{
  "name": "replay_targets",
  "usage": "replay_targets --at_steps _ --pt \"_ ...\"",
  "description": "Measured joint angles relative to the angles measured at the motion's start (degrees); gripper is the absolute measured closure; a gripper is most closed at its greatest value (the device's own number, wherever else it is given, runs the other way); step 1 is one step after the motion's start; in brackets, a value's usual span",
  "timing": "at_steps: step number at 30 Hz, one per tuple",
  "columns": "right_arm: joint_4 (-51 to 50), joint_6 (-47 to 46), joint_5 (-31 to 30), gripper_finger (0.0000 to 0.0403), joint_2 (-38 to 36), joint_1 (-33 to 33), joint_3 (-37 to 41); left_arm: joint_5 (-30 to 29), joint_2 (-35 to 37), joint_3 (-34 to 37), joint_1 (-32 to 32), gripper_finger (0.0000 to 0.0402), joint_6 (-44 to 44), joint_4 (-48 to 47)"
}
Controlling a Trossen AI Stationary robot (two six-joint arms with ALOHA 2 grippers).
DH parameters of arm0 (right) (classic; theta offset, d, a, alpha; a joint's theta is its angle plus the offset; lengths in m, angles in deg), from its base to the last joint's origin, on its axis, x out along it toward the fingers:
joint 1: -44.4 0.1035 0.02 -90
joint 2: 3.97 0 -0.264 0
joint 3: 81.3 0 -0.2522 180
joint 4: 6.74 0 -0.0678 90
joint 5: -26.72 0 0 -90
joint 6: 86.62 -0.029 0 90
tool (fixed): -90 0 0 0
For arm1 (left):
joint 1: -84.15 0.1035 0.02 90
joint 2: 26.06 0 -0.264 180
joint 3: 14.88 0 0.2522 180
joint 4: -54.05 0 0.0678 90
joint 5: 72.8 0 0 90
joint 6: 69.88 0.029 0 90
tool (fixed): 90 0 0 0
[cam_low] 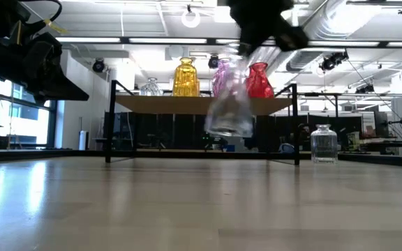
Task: Sort vases onto shelf
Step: Put the bottom transparent vase aligned with the other transparent vase on the shelf
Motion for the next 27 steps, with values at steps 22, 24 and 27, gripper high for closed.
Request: replay_targets --at_steps 22,24,27 --pt "-8.96 13.25 2.24 0.0403 13.18 -2.51 -22.04 -0.01 0.01 0.0 0.02 0.0401 -0.01 0.0" --pt "-9.01 13.28 2.37 0.0403 13.18 -2.48 -22.04 -0.02 0.02 0.0 0.0 0.0401 0.0 0.02" --pt "-9.21 13.7 2.7 0.0403 13.18 -2.47 -22.04 -0.01 0.01 0.0 0.0 0.0401 -0.02 0.17"
